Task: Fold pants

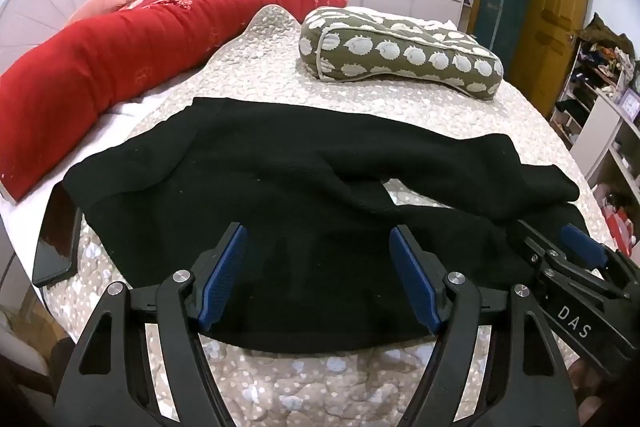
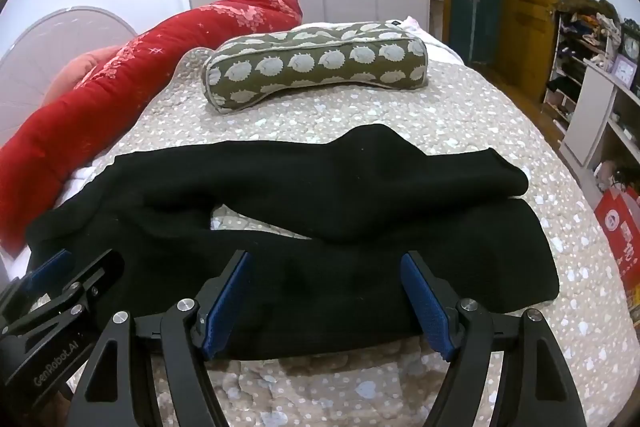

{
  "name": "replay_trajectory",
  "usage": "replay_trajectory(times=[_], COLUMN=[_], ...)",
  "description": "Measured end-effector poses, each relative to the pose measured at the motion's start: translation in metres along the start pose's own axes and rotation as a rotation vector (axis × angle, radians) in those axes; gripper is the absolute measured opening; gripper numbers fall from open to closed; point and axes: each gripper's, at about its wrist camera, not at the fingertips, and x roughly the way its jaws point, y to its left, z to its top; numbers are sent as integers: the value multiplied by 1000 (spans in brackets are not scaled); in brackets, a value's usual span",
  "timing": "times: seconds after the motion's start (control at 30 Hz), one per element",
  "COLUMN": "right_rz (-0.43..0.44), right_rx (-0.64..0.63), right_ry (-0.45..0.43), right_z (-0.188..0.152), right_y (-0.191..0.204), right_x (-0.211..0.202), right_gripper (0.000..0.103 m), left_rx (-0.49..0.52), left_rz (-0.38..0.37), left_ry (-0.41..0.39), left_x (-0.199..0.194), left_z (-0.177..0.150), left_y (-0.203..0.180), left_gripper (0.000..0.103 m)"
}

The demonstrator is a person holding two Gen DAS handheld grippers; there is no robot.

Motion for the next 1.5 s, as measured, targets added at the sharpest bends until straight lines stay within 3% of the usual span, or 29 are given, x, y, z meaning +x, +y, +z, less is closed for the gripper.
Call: replay_trajectory(times=[1.13,1.5], right_rz=[1,20], right_rx=[-43,-33], right_ry=[18,59], right_z=[-2,-1], right_y=[14,16], right_x=[6,6], right_gripper=[75,75], left_rx=[-45,-45], left_rz=[-4,-3], left_ry=[23,22], left_x=[2,2], left_z=[-4,-3], left_y=[15,16], left_gripper=[75,75])
